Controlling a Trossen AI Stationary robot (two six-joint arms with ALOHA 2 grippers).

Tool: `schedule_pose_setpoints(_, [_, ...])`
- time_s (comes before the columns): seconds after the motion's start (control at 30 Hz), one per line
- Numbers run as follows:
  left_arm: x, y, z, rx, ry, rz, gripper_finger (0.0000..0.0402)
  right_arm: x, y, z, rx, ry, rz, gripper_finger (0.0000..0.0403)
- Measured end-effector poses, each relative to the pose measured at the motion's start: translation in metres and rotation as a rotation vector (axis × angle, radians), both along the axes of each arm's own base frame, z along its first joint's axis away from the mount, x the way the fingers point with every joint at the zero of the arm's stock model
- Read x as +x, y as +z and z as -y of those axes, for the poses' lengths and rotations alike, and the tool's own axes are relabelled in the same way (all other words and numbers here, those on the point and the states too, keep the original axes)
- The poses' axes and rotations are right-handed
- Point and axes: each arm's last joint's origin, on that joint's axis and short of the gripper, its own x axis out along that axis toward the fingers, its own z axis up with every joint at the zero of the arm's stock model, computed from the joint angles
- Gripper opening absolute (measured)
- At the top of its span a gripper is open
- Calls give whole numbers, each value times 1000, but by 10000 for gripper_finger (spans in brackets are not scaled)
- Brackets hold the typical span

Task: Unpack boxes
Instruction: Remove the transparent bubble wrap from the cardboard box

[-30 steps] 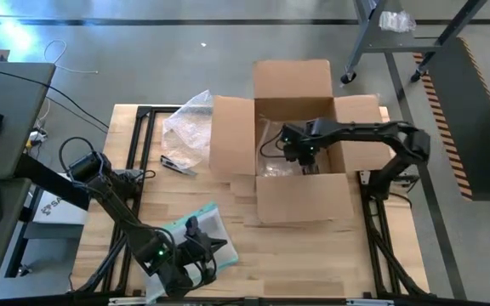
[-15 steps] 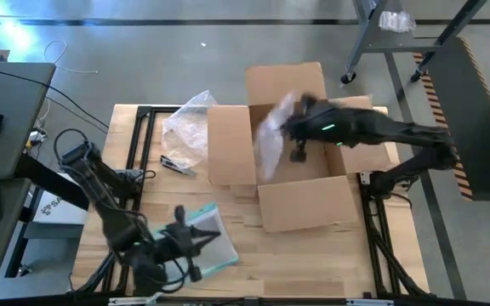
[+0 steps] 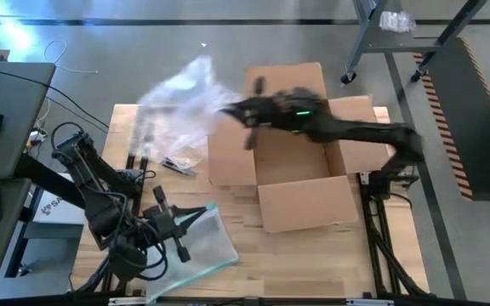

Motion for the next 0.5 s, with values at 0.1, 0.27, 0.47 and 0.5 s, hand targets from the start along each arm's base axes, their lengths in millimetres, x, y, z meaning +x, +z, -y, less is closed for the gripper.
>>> schedule_pose_setpoints(0.1, [-3,-3,1,-8,-19,-14,0,46,-59,27,87,-32,-93,0])
schedule_pose_setpoints(0.27, [-9,-9,3,-24,-26,-26,0,108,-121,63,234,-53,-174,0])
schedule_pose_setpoints(0.47, [-13,-16,-2,-56,-6,-32,0,155,-146,84,225,-81,-373,30])
schedule_pose_setpoints(0.5, [-14,-18,-2,-68,-3,-29,0,159,-150,85,224,-83,-417,47])
